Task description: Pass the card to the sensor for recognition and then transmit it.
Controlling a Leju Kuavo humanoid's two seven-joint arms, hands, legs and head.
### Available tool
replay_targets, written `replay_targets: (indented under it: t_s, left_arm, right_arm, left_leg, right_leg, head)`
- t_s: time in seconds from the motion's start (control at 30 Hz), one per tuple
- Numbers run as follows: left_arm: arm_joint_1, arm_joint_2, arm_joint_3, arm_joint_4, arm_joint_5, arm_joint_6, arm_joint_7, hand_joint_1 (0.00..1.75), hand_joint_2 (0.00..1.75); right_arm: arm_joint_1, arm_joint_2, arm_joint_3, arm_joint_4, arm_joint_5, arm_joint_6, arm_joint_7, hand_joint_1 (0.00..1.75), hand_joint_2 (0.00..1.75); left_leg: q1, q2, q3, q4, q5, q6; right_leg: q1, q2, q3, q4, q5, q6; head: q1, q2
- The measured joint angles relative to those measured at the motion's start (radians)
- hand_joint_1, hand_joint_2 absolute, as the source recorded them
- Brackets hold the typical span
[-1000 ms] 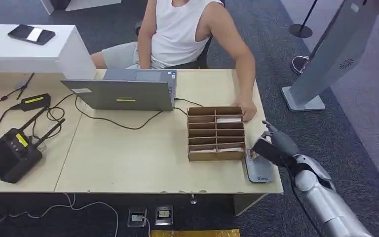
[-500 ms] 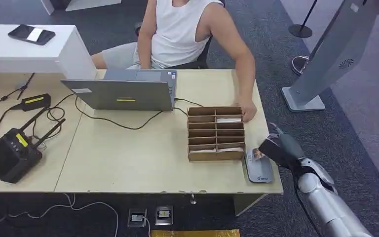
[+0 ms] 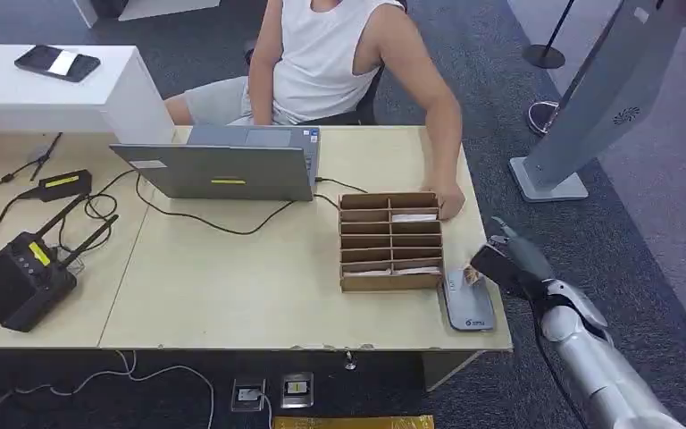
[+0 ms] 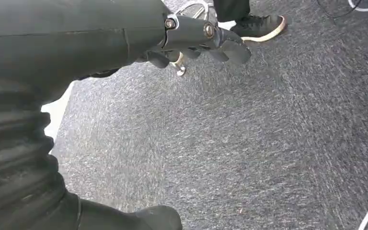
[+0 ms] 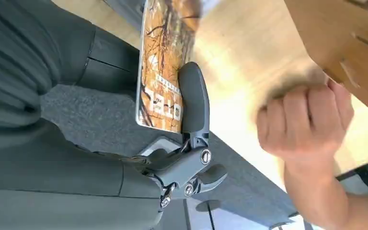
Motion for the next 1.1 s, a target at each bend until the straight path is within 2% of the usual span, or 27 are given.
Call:
replay_targets:
  t_s: [0.13,0.3,0.5,0.63,0.83,1.1]
  left_arm:
    - [0.000,0.000,0.000,0.000,-0.007,0.000,-0.003,0.00,1.75]
    - [-0.004,0.000,0.000,0.000,-0.026,-0.008,-0.003,0.00,1.75]
    - [-0.015,-0.002,-0.001,0.000,-0.041,-0.017,0.000,0.00,1.75]
    - [-0.022,-0.006,-0.001,0.000,-0.054,-0.017,0.005,0.00,1.75]
    - [-0.036,-0.007,-0.001,0.000,-0.075,-0.029,0.008,0.00,1.75]
    - [-0.053,-0.015,-0.003,0.000,-0.099,-0.039,0.025,0.00,1.75]
  right_arm:
    - [-0.045,0.003,0.000,0.001,-0.016,0.007,-0.003,1.75,1.75]
    - [-0.158,0.015,0.001,0.001,-0.013,0.015,-0.008,1.75,1.75]
    - [-0.318,0.061,0.003,0.019,0.012,0.005,-0.039,1.75,1.75]
    - [-0.397,0.100,0.010,0.053,0.045,-0.025,-0.044,1.75,1.75]
    - [-0.482,0.150,0.032,0.124,0.081,-0.077,-0.018,1.75,1.75]
    - [-0.520,0.182,0.046,0.189,0.113,-0.147,0.019,1.75,1.75]
  left_leg:
    - [0.000,0.000,-0.001,0.000,0.000,0.000]
    - [0.000,0.001,-0.001,0.000,0.000,0.000]
    - [0.000,0.001,-0.001,0.000,0.000,0.000]
    - [0.000,0.000,-0.001,0.000,0.000,0.000]
    - [0.000,0.000,-0.001,0.000,0.000,0.000]
    - [0.000,0.000,-0.001,0.000,0.000,0.000]
  right_leg:
    - [0.000,0.000,0.000,0.000,0.000,0.000]
    - [0.000,0.000,0.000,0.001,0.000,0.000]
    - [0.000,0.000,-0.001,0.001,0.000,0.000]
    - [0.000,0.000,-0.001,0.001,0.000,0.000]
    - [0.000,0.000,-0.001,0.001,0.000,0.000]
    - [0.000,0.000,-0.001,0.001,0.000,0.000]
  head:
    - [0.000,0.000]
    - [0.000,0.000]
    - [0.000,0.000]
    - [0.000,0.000]
    - [0.000,0.000]
    - [0.000,0.000]
